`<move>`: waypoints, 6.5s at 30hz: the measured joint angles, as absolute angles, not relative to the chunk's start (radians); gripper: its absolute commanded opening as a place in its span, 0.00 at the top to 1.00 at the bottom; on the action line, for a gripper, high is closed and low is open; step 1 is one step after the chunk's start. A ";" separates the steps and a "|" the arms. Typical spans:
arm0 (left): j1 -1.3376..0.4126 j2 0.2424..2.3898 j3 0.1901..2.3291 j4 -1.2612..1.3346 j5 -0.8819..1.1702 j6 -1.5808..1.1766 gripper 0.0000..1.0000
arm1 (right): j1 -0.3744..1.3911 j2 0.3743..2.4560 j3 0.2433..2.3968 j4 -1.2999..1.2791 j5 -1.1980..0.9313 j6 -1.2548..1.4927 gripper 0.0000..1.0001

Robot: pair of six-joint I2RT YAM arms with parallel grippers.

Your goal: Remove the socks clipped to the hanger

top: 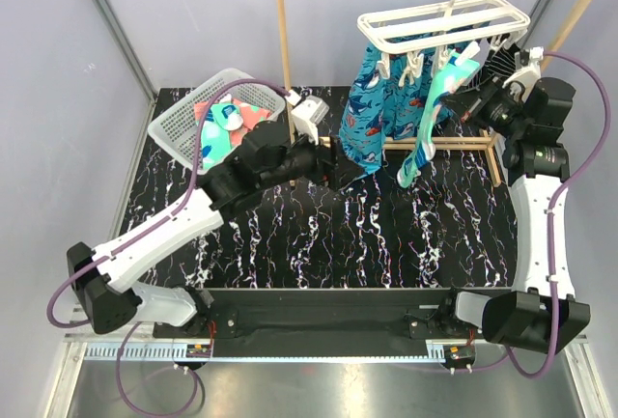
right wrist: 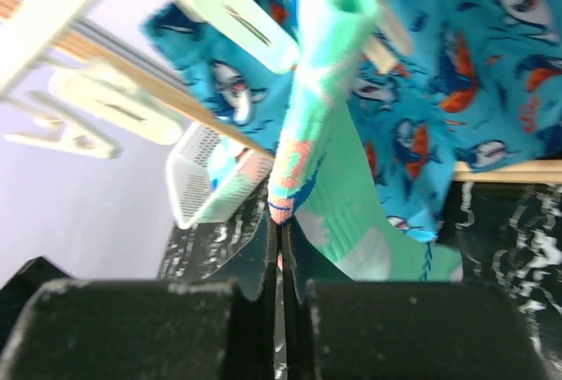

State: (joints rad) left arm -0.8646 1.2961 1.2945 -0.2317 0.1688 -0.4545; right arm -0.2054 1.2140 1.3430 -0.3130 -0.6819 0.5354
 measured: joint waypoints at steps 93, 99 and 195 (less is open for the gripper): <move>-1.096 1.902 1.792 0.038 -0.146 -0.237 1.00 | -0.181 1.221 1.523 -0.344 -0.511 0.735 0.24; -1.056 1.891 1.792 0.036 -0.066 -0.280 1.00 | -0.194 1.341 1.605 -0.313 -0.514 0.692 0.32; -0.098 1.856 1.740 -0.387 -0.373 -0.253 0.80 | -0.197 1.059 1.425 -0.347 -0.524 0.685 0.00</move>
